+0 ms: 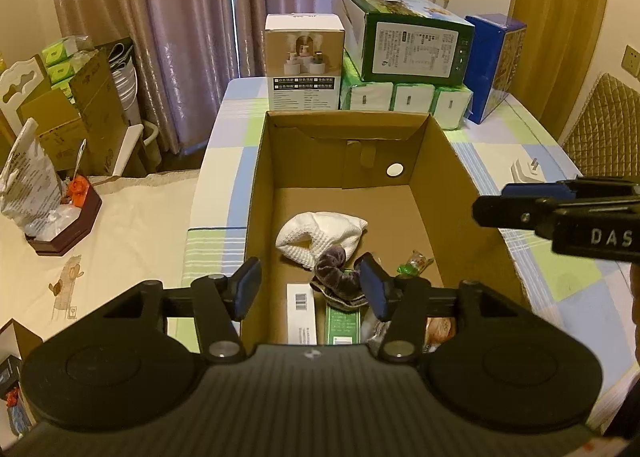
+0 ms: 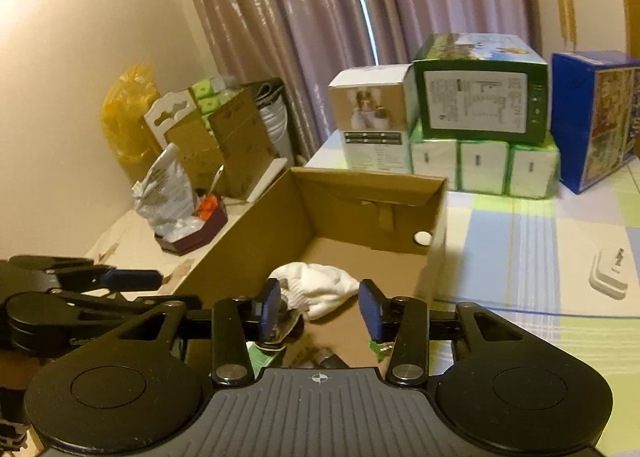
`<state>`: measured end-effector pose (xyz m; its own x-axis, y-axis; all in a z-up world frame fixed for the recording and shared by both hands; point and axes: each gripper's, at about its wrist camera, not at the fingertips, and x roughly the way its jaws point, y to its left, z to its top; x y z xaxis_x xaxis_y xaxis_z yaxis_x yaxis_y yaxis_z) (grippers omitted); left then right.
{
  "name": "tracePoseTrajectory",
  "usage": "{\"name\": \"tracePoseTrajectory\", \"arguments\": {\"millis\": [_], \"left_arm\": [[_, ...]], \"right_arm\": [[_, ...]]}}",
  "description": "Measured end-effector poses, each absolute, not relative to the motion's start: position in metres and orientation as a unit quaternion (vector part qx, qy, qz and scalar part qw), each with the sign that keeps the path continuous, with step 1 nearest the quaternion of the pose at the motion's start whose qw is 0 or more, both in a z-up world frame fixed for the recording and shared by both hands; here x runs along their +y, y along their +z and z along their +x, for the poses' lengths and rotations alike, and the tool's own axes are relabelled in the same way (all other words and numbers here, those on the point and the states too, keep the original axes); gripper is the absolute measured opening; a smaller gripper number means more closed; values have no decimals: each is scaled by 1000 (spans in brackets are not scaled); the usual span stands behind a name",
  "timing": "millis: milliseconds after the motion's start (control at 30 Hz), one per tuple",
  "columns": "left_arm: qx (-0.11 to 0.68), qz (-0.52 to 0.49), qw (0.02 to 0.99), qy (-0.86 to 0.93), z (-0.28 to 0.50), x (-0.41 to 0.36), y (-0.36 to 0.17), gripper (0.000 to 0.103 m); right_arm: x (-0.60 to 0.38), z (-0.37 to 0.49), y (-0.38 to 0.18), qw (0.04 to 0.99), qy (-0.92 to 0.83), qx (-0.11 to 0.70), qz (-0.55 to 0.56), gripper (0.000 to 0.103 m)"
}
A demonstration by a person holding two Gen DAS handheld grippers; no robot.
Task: Organize objects
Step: 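Lower the hair tie and snack packet into the box and open both tools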
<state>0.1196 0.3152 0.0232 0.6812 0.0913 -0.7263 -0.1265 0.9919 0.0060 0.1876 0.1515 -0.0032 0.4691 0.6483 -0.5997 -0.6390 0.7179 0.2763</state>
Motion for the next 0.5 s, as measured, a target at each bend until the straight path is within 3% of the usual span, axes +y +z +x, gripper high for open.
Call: {"name": "tracePoseTrajectory", "arguments": {"millis": [500], "left_arm": [[384, -48, 920, 61, 68, 273, 43, 71]], "right_arm": [[88, 129, 8, 859, 353, 371, 18, 67]]}}
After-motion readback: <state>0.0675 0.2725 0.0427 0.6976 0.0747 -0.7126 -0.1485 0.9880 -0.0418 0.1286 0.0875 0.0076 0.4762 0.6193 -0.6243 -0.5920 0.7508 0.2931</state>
